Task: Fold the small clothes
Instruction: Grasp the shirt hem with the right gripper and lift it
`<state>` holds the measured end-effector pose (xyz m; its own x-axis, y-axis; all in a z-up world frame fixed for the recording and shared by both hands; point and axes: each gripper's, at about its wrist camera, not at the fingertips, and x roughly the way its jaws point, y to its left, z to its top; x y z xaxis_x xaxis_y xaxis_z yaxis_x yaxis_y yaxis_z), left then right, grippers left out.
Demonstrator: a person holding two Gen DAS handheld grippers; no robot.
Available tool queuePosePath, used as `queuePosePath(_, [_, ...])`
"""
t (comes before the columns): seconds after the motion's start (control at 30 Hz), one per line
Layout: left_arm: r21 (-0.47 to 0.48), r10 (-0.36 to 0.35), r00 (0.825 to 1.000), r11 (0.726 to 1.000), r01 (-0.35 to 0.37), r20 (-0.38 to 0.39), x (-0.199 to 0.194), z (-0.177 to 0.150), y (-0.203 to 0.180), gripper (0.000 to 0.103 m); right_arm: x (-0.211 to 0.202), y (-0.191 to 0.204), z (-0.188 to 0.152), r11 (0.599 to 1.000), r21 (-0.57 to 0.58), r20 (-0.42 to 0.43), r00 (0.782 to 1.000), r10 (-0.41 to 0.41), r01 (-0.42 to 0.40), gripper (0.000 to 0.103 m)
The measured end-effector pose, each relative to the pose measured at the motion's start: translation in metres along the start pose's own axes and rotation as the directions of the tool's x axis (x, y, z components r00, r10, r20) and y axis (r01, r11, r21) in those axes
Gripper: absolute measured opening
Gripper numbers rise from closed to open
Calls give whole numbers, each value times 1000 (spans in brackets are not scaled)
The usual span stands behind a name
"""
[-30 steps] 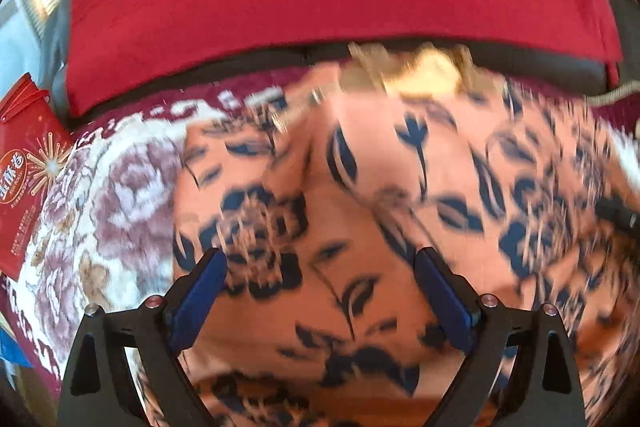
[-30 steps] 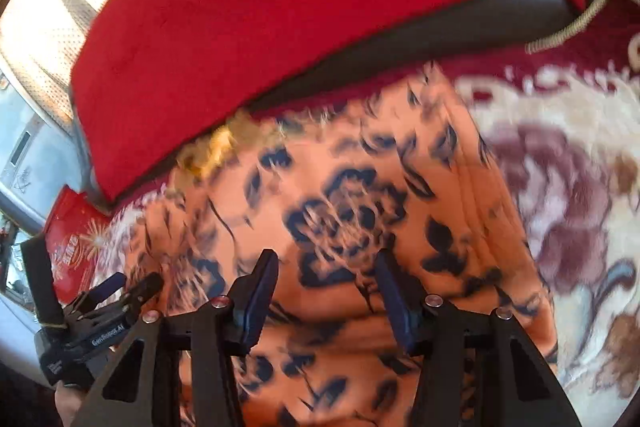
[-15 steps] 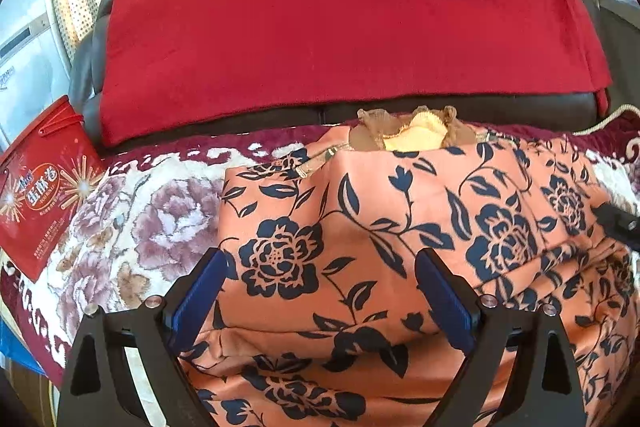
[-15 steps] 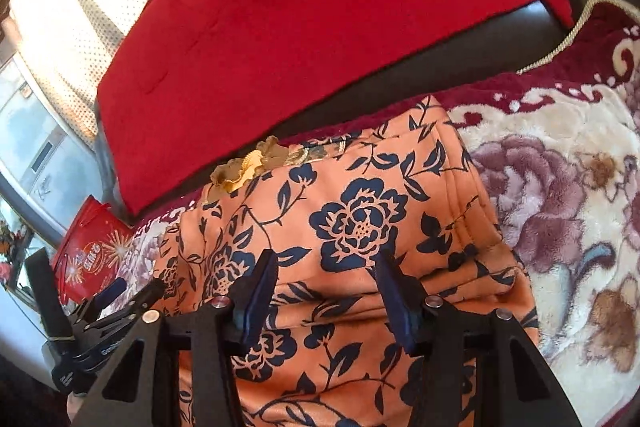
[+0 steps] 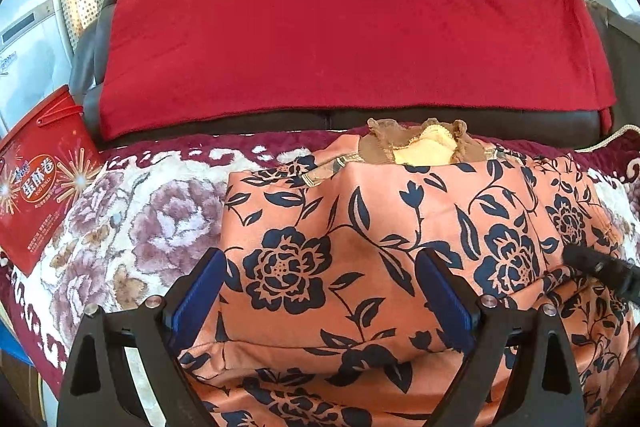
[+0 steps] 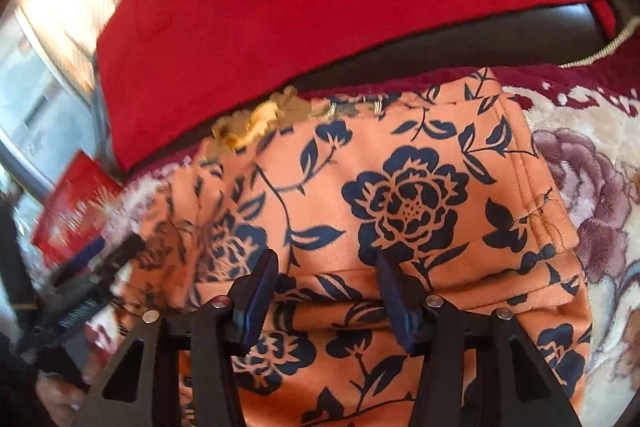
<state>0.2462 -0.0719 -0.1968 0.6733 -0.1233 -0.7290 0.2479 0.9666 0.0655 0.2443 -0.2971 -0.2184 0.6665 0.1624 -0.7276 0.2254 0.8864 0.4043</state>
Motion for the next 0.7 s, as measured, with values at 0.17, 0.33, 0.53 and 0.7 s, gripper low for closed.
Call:
queuePosePath(0.17, [11, 1, 1000, 1000, -1, 2, 2, 0, -2, 95, -18, -7, 7, 1000, 21, 80, 997, -18, 17, 55])
queuePosePath(0.33, [40, 22, 996, 999, -19, -84, 25, -3, -8, 95, -23, -27, 14, 993, 102, 108, 991, -75, 64, 55])
queuePosePath(0.53, [42, 50, 981, 998, -43, -188, 50, -8, -6, 95, -10, -56, 19, 975, 215, 17, 998, -63, 58, 55])
queuePosePath(0.7, [17, 108, 985, 994, -107, -135, 45, 0, 11, 95, -33, -73, 26, 963, 269, 112, 993, -44, 12, 55])
